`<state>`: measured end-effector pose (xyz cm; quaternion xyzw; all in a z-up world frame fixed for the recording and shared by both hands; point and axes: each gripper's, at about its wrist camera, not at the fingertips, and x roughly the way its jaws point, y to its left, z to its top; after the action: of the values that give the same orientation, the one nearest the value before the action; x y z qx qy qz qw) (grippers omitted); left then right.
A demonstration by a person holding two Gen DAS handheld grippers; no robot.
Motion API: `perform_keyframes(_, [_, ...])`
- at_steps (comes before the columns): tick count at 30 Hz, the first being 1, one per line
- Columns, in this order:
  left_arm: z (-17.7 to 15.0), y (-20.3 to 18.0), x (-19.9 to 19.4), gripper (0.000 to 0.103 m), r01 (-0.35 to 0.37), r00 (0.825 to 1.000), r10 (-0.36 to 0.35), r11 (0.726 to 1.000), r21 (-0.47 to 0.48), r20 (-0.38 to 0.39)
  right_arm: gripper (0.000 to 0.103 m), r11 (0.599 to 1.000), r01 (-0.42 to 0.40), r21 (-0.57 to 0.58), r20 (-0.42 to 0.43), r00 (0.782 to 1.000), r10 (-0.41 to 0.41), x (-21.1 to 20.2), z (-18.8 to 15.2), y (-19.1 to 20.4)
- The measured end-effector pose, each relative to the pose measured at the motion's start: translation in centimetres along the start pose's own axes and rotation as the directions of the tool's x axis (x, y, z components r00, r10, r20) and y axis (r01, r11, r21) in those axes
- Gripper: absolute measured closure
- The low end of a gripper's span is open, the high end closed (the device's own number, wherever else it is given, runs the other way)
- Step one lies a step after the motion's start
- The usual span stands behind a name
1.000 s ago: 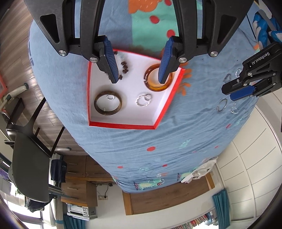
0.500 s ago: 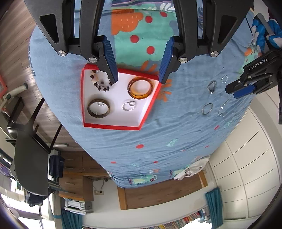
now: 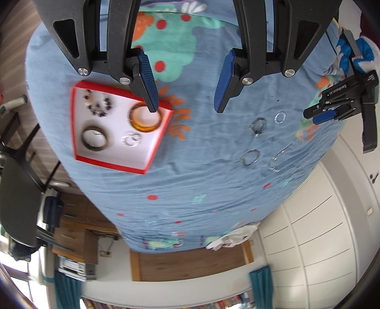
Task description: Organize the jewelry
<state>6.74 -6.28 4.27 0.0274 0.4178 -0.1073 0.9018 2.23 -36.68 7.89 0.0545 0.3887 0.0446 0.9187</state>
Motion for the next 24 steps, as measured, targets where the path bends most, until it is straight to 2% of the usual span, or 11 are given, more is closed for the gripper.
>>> perform_keyframes(5, [-1.3,4.5,1.7,0.06,-0.036,0.999,0.032,0.997,-0.075,-0.043,0.055,0.998,-0.058,-0.036,-0.027,0.998,0.057,2.3,0.2,2.5])
perform_keyframes(9, [-1.7,6.6,3.6,0.06,-0.041,0.996,0.031,0.991,-0.128,-0.08,0.055,0.992,-0.104,-0.069,-0.065,0.993,0.099,5.0,0.5,4.5])
perform_keyframes(14, [-1.8,7.8,6.4,0.06,-0.037,0.992,0.015,0.983,-0.179,-0.123,0.054,0.981,-0.17,-0.091,-0.11,0.981,0.16,8.7,1.1,6.1])
perform_keyframes(18, [-1.7,8.6,8.8,0.06,-0.032,0.989,-0.001,0.973,-0.227,-0.148,0.049,0.969,-0.223,-0.109,-0.145,0.968,0.206,12.0,1.6,7.5])
perform_keyframes(24, [-1.1,9.4,11.7,0.06,-0.033,0.985,-0.014,0.963,-0.266,-0.173,0.048,0.945,-0.298,-0.132,-0.2,0.942,0.269,16.8,2.1,9.6])
